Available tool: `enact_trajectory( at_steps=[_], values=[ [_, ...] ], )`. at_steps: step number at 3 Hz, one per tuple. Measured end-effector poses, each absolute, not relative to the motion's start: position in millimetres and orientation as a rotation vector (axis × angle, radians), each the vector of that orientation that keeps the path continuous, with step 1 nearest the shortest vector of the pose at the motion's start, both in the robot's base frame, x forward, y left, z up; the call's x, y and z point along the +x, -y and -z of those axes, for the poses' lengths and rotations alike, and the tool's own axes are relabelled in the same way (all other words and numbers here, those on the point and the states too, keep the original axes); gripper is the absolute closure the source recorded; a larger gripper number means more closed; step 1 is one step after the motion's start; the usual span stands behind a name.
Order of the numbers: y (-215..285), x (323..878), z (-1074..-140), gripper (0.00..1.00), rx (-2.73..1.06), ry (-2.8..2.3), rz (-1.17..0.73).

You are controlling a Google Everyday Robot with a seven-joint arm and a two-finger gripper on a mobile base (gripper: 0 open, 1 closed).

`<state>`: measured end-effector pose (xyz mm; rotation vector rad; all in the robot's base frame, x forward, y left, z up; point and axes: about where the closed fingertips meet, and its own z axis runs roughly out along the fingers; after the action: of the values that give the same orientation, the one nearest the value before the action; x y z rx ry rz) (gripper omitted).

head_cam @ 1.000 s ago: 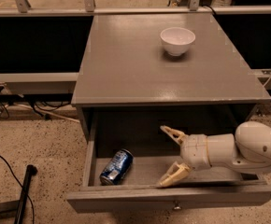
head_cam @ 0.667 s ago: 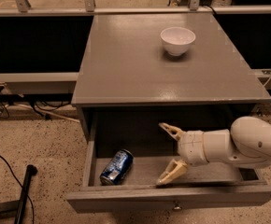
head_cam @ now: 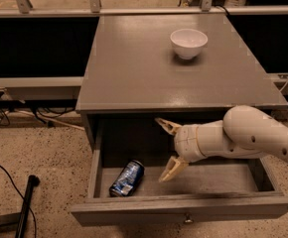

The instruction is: Pick pepsi can from top drawer and place on counter

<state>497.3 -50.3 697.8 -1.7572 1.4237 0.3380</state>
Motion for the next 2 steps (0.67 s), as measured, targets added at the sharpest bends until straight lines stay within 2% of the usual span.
enact_trajectory(
  at_steps=[2],
  values=[
    [38.0, 493.3, -686.9, 0.00, -1.910, -1.389, -0.319]
  ],
)
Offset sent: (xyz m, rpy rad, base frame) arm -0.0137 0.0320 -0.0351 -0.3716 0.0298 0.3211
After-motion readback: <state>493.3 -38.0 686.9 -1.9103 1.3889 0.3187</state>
